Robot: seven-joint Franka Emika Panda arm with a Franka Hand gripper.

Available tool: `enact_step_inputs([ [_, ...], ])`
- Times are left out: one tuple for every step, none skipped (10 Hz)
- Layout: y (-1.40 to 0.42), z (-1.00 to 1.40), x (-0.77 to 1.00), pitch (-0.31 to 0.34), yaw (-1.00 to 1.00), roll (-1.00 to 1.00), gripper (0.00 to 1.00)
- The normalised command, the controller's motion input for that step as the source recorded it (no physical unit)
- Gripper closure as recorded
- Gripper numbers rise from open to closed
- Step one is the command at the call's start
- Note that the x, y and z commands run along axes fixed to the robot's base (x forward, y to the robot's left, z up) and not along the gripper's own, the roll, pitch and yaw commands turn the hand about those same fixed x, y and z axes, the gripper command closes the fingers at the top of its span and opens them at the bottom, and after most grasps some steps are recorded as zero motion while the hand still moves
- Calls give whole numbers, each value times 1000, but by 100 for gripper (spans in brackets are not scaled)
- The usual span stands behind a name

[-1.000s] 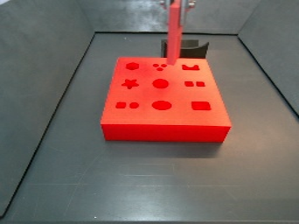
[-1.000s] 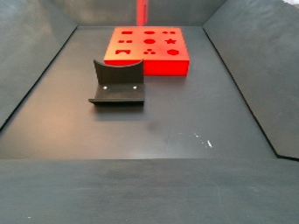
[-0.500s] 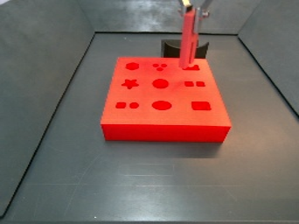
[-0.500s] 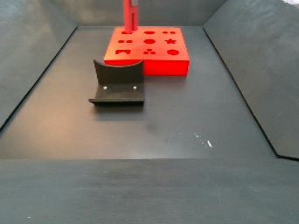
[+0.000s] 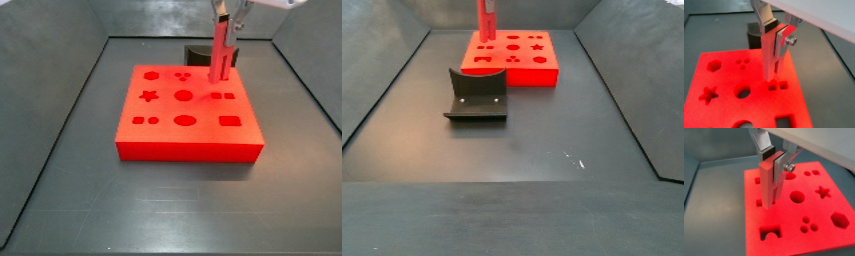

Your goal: Insert the double-square object.

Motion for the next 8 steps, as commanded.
enact_step_inputs([
  [-77, -91, 166, -4, -869, 53, 100],
  [-89, -106, 220, -24, -829, 59, 100],
  [-111, -180, 289, -20, -769, 97, 100],
  [-120, -223, 306, -4, -743, 126, 100],
  [-100, -234, 203, 0, -731, 147, 100],
  [-71, -54, 120, 4, -786, 111, 100],
  [-46, 0, 0, 23, -840, 150, 100],
  [-63, 51, 0, 41, -857, 166, 100],
])
